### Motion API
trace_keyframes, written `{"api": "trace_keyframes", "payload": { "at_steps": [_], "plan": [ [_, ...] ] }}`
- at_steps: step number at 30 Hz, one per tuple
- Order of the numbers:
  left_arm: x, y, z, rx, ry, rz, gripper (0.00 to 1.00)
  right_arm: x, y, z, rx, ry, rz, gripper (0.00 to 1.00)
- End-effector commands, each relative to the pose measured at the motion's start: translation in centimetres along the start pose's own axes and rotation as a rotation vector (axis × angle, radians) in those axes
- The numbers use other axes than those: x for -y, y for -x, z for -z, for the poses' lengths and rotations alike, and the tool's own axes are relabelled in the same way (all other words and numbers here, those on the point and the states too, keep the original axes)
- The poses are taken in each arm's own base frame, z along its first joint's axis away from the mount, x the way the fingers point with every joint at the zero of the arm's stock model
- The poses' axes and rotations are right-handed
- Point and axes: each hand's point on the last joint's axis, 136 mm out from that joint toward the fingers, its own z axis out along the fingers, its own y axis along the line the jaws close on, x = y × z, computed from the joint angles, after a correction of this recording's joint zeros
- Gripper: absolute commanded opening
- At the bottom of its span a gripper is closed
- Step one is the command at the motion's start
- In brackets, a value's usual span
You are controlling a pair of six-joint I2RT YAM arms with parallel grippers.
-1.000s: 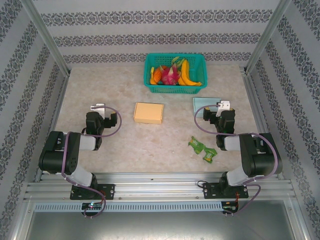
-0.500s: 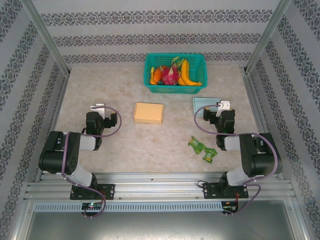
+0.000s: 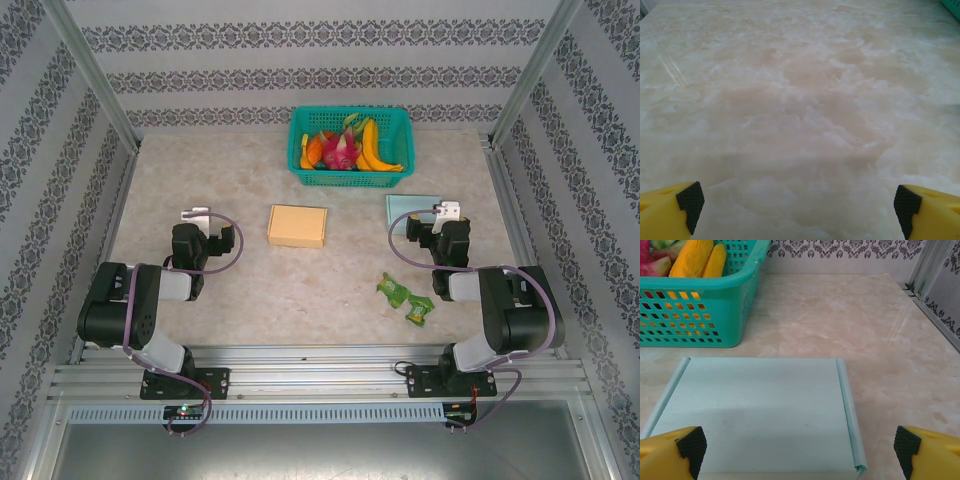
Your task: Fold the paper box
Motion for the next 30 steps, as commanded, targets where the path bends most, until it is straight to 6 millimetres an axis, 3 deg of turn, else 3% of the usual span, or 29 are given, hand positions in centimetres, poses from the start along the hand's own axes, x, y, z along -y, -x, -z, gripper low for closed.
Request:
{"api": "trace_keyframes", "payload": {
  "at_steps": [1,30],
  "plan": [
    [-0.14,0.9,-0.21,0.016,-0.009,0.005,1.0,-0.18,0.85,-0.01,0.025,0.011,-0.016,0.98],
    [-0.1,0.87,-0.37,0.008,-0.012,0.006,1.0,-0.17,0.85,-0.01,0.025,0.01,-0.016,0.98]
  ]
}}
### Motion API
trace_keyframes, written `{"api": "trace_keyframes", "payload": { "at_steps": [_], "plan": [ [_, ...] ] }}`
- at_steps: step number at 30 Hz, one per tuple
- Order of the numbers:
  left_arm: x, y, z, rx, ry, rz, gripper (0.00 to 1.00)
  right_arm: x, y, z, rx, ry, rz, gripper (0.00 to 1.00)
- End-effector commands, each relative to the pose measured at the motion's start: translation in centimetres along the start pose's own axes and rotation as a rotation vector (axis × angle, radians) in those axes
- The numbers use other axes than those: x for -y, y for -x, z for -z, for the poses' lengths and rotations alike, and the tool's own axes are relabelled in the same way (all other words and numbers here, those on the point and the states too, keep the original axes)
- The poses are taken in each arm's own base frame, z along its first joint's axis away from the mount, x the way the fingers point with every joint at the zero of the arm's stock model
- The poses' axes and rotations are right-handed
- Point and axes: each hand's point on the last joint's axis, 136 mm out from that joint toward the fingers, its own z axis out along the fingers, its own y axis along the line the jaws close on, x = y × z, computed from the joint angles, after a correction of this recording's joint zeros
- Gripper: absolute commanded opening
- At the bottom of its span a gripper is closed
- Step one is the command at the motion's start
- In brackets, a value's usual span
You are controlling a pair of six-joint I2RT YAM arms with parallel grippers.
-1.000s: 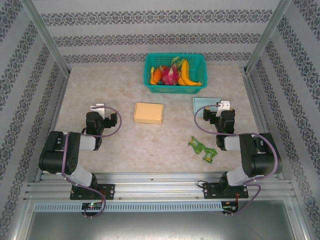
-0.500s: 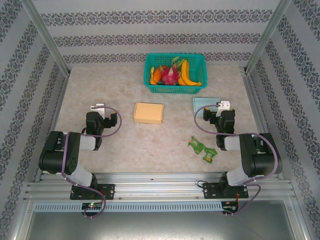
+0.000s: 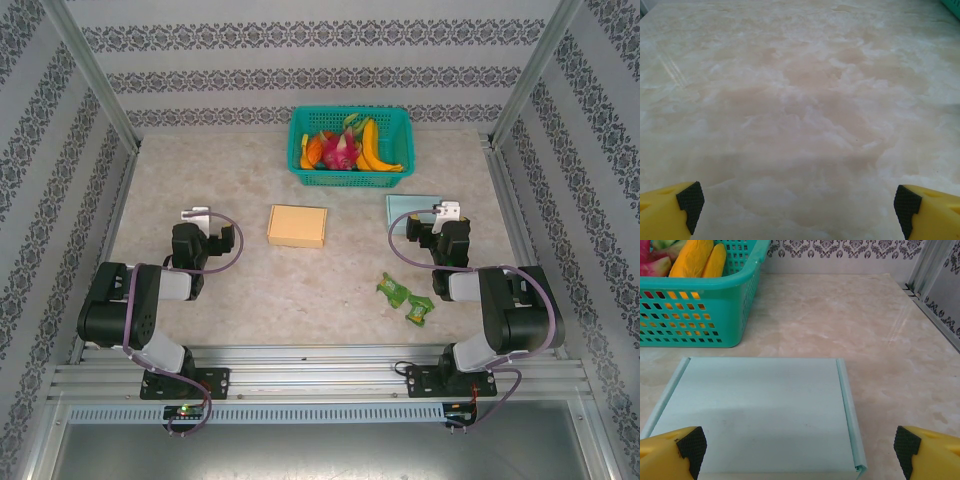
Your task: Fold the paper box
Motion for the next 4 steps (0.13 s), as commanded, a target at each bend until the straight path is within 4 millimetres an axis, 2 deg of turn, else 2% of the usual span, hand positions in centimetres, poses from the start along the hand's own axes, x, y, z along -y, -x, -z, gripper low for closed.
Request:
{"api": "trace_keyframes", "payload": {
  "at_steps": [1,4],
  "plan": [
    [-0.19,0.71,-0.25,0.011,-0.009,0.006,1.0,-0.17,0.84,-0.01,0.025,0.01,-0.016,0.98],
    [-0.18,0.84,-0.18,0.018,-0.01,0.006,1.0,-0.17,0.84,-0.01,0.025,0.01,-0.016,0.98]
  ]
}}
